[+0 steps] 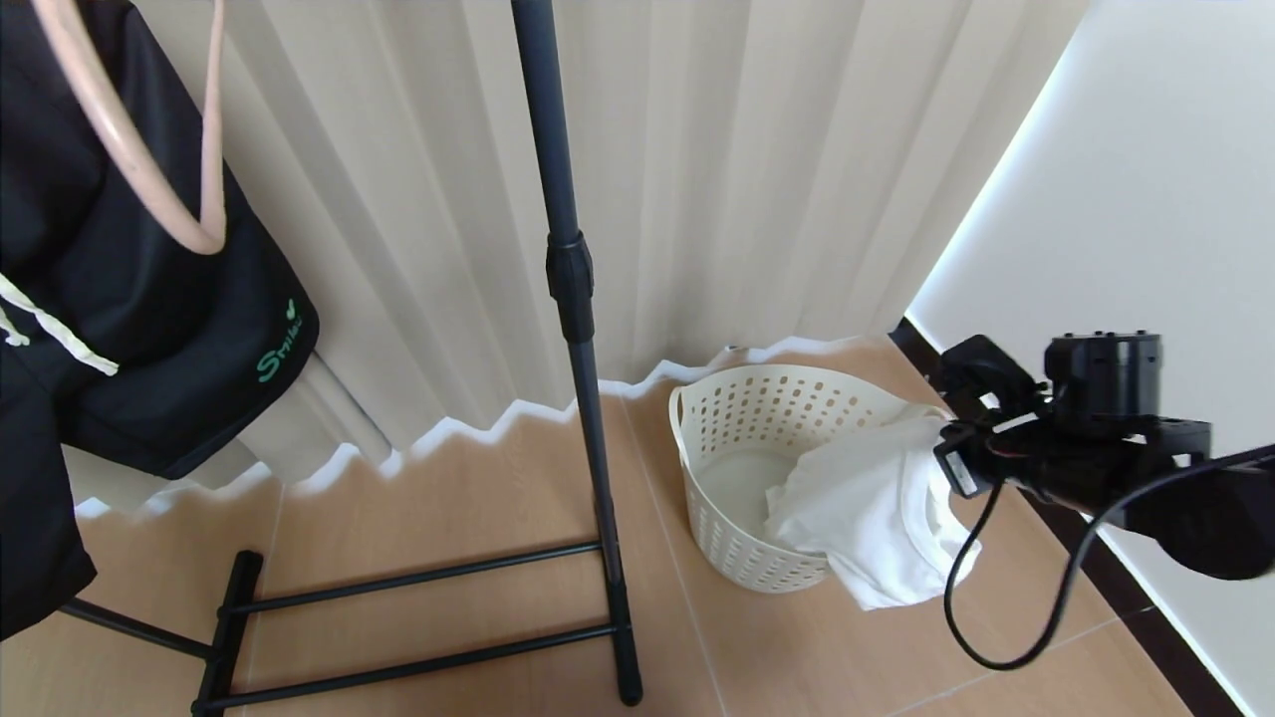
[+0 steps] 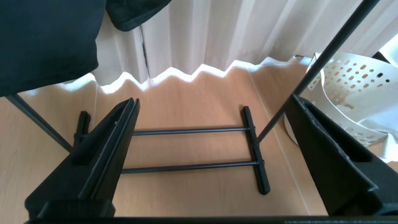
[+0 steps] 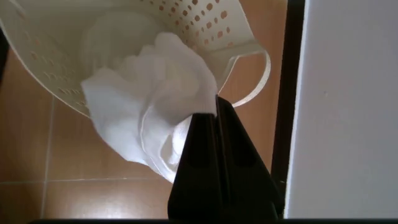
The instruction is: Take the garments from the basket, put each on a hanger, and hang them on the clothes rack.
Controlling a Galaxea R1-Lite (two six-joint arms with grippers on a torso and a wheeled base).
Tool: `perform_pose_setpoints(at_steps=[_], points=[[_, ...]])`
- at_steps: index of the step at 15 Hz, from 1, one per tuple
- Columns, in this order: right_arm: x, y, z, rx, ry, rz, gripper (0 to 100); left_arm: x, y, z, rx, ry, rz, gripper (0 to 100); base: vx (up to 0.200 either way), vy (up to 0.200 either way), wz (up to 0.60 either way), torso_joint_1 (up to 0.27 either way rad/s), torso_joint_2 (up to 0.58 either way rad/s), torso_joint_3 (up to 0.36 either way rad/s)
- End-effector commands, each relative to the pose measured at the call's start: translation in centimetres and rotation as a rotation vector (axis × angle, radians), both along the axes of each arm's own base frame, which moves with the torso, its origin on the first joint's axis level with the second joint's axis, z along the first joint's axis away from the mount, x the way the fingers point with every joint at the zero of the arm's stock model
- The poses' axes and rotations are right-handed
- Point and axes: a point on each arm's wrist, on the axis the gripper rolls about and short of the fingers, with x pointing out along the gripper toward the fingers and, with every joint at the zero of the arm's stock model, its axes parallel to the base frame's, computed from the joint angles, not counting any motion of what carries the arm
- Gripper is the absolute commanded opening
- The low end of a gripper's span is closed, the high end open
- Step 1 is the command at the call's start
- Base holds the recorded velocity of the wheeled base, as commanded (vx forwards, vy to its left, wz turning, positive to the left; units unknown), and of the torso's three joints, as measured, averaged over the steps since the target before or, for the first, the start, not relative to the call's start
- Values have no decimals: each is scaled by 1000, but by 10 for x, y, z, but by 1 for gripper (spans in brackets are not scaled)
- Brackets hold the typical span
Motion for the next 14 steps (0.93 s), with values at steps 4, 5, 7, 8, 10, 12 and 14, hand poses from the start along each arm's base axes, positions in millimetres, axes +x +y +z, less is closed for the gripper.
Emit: perform_pose_setpoints(at_steps=[4, 5, 7, 8, 10, 12, 14], points=[[-93, -3, 39, 127, -142, 18, 0, 0, 0, 0, -1, 0, 1, 100, 0, 0, 0, 1, 4, 101], [-97, -4, 32, 128, -131, 21, 0, 0, 0, 0, 1, 0, -1, 100, 0, 0, 0, -2, 2, 198], [-94, -4, 32, 150, -170, 56, 0, 0, 0, 0, 1, 0, -1, 100, 0, 0, 0, -2, 0, 195], [-93, -5, 32, 155, -178, 59, 0, 0, 0, 0, -1, 0, -1, 100, 0, 0, 0, 2, 2, 207], [-93, -10, 31, 151, -179, 35, 0, 0, 0, 0, 1, 2, -1, 100, 0, 0, 0, -2, 0, 198], [-92, -10, 32, 149, -182, 31, 0, 0, 0, 0, 1, 2, -1, 100, 0, 0, 0, 7, -61, 134], [-92, -10, 32, 149, -182, 31, 0, 0, 0, 0, 1, 2, -2, 100, 0, 0, 0, 56, -315, -56]])
